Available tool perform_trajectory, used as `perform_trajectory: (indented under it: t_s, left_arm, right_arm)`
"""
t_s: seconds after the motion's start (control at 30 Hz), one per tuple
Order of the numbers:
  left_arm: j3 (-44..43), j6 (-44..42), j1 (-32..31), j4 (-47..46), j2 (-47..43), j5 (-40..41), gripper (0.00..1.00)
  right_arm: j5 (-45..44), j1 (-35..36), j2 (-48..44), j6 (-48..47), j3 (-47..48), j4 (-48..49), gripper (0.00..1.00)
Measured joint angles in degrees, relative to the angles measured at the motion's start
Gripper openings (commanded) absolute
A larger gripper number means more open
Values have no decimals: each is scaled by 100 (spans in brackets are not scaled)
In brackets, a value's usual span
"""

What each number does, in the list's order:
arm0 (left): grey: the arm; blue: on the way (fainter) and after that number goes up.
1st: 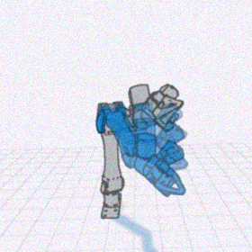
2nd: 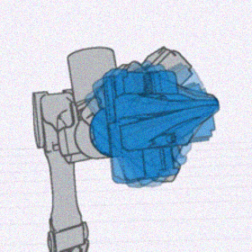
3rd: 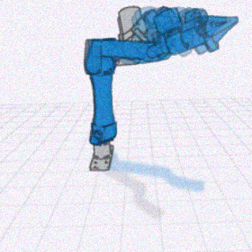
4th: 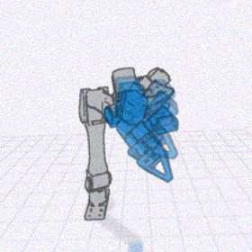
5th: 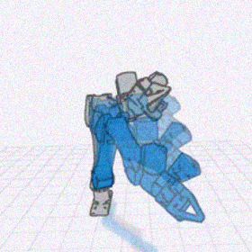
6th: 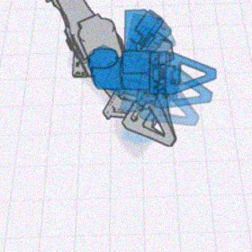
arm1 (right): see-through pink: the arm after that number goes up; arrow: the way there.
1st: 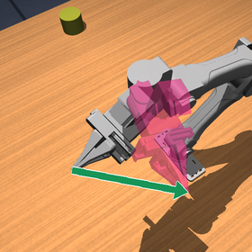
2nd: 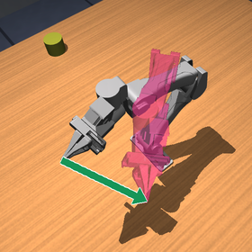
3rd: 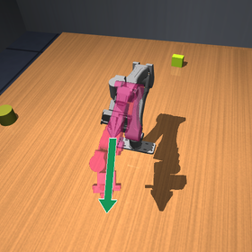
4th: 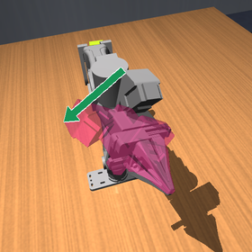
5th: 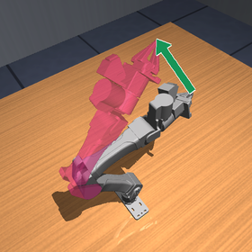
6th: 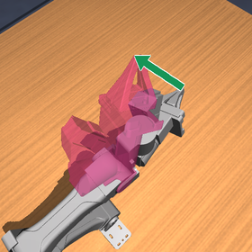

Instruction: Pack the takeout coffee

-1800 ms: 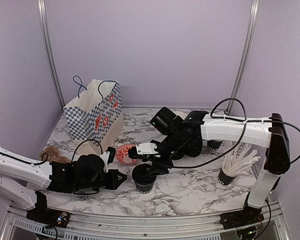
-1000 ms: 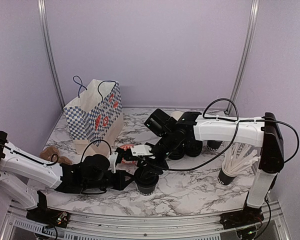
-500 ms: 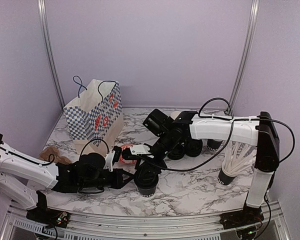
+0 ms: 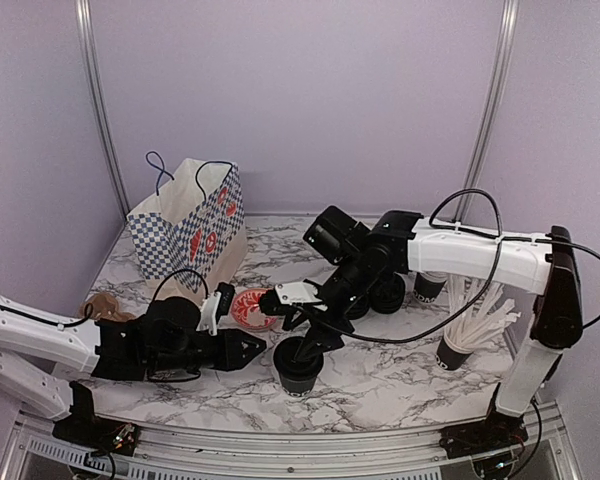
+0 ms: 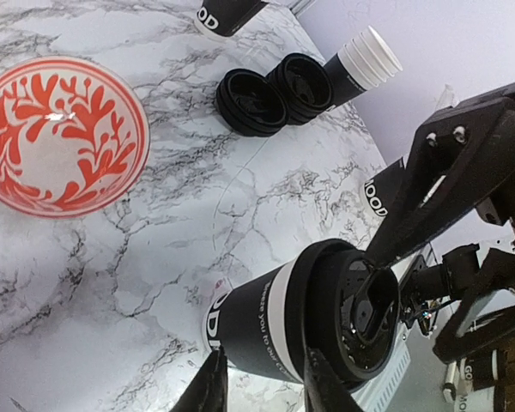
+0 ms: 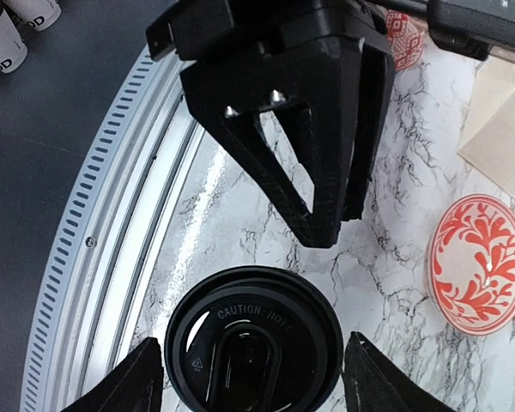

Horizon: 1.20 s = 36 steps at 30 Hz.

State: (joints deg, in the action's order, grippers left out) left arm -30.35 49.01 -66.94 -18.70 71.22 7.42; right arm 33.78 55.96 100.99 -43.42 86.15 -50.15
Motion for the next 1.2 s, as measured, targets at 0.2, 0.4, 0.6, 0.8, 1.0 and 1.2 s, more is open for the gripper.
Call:
perform_trajectory:
  t_s: [0.2,0.4,0.6,0.8,1.0,1.2]
  left_arm:
    - [-837,-341,26,555,247,144,54]
    - [-1154,-463,63,809,470,223,55]
    - [-1147,-450,90,975,501,273,55]
    - [-942,-350,94,1003,345,160,58]
    - [-804,-42,39,1165,-9,-157,69]
    - [-879,164,-286,1506,-24,-94,70]
  right_arm:
    - [-304,0,-702,256,-844,348,84]
    - [-809,0,-728,555,-1593,557,84]
    - [-1165,-31,-756,789,-1635,960,84]
    - [-1128,-74,-756,833,-1633,1078,81]
    - [-627,-420,-737,907,-1504,990,74]
    - [-120,-577,-737,802,-1495,754,78]
